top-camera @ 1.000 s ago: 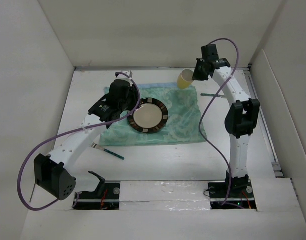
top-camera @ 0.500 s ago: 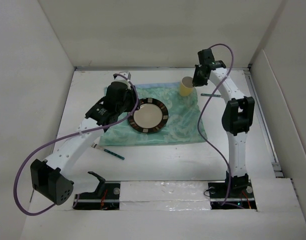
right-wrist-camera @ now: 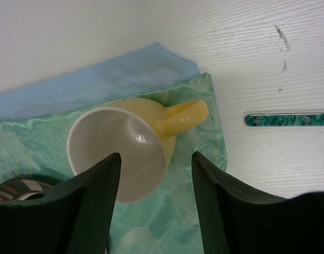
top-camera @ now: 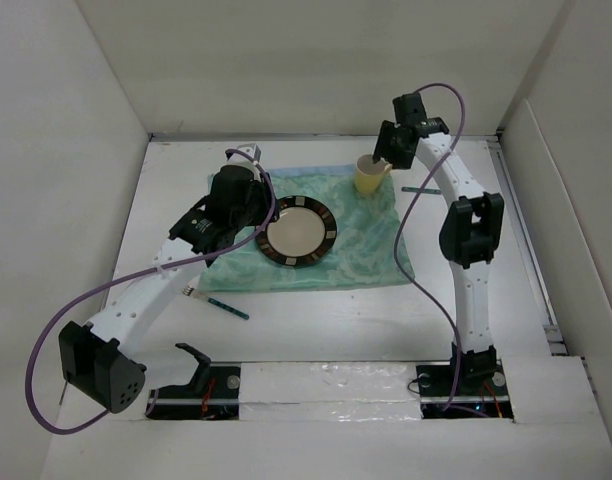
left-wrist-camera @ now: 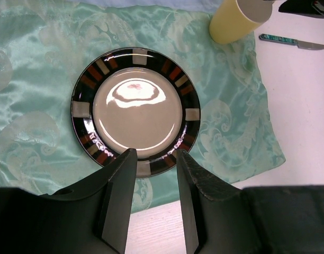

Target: Set the dinner table for one person

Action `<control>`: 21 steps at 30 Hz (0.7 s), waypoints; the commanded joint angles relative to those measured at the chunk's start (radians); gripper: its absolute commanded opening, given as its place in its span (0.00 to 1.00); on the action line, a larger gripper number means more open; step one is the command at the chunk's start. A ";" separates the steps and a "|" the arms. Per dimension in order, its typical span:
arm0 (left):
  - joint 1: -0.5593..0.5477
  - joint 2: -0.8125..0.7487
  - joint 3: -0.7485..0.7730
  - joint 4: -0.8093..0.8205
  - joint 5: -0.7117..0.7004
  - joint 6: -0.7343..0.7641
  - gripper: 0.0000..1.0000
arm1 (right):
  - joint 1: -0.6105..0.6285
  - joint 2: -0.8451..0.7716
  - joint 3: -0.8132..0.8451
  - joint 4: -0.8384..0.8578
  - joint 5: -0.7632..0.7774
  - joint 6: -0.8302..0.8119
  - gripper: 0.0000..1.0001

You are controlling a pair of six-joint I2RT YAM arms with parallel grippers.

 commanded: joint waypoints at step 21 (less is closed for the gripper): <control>0.000 0.046 0.038 0.062 0.033 0.016 0.33 | -0.255 -0.096 -0.286 0.210 -0.048 0.095 0.00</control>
